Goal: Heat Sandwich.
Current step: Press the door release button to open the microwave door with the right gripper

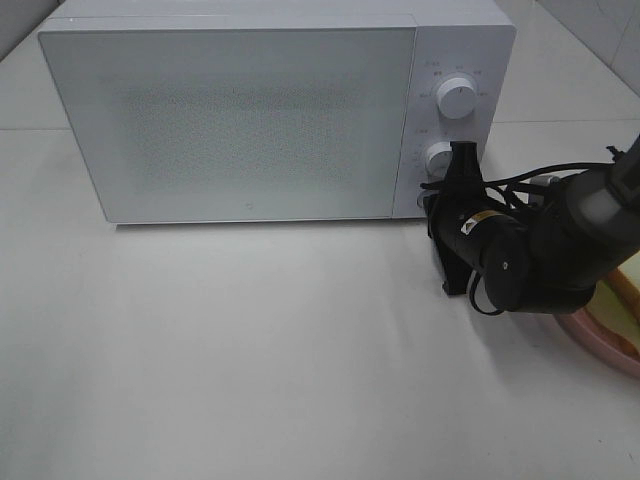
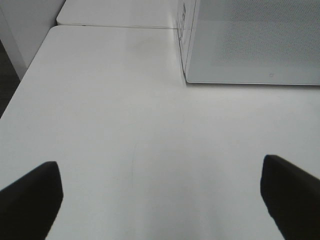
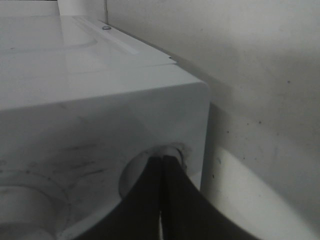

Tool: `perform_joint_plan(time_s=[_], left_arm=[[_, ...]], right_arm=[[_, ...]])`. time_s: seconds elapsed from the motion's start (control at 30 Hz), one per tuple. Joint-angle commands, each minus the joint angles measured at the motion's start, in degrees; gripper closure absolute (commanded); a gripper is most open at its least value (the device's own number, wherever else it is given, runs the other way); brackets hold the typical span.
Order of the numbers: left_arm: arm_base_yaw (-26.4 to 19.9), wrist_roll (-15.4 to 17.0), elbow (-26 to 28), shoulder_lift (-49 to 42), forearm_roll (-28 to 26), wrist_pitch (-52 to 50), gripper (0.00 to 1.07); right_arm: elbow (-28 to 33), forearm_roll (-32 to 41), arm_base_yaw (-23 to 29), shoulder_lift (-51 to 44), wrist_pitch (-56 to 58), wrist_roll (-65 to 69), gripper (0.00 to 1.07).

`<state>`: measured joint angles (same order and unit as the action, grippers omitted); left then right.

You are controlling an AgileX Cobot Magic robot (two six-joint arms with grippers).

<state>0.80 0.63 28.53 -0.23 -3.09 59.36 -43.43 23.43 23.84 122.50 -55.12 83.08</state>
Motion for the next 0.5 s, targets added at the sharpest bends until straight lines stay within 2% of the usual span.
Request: perform_joint_plan(time_s=[0.03,0.13,0.5], left_arm=[[-0.2,-0.1,-0.1,-1.7,-0.1,-0.1,0.06],[-0.2,-0.1,-0.1,-1.7,-0.1,-0.1,0.06],[-0.2,-0.1,-0.1,-1.7,-0.1,-0.1,0.06]], right_arm=[[-1.3,-0.2,-0.5,-0.2,-5.8,-1.0,1.07],[-1.3,0.1,-0.5,-0.2,-11.3,-1.1,1.07],[-5.9,-0.3,-0.7,2.1,-13.5,-0.3,1.07]])
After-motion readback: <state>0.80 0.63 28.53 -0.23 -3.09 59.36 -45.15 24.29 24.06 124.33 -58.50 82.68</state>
